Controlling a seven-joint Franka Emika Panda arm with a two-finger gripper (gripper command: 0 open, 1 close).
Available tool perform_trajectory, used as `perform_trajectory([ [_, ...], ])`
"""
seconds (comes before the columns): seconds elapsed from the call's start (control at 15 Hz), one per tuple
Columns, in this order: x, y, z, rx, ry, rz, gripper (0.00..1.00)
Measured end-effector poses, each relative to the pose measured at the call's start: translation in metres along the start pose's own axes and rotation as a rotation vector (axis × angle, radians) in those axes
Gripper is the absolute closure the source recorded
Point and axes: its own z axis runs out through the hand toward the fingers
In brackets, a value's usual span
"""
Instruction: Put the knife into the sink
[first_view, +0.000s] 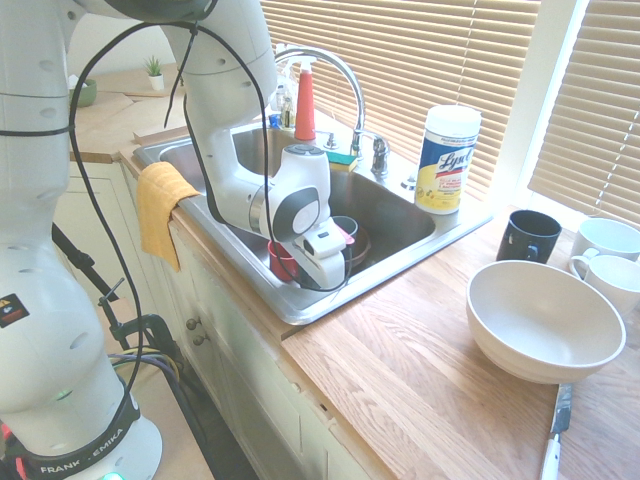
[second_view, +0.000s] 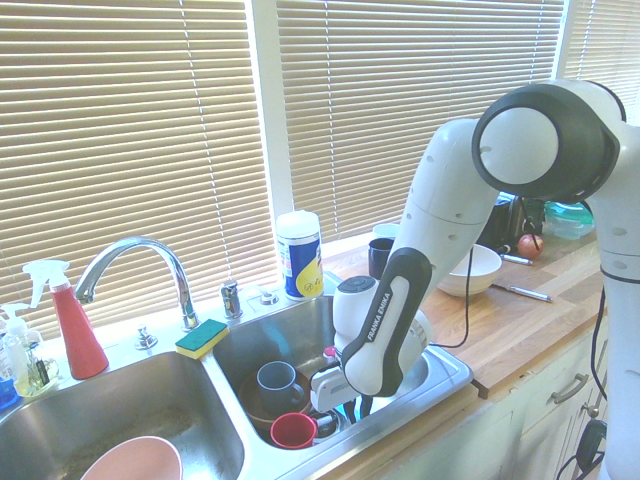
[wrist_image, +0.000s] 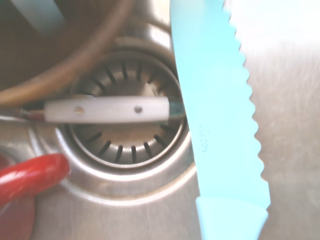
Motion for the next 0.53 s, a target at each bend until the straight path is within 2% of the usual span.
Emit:
perform_trajectory([
  [0.53,0.0002,0.0059,0.0059,0.001,-0.019,0.009,0.00],
])
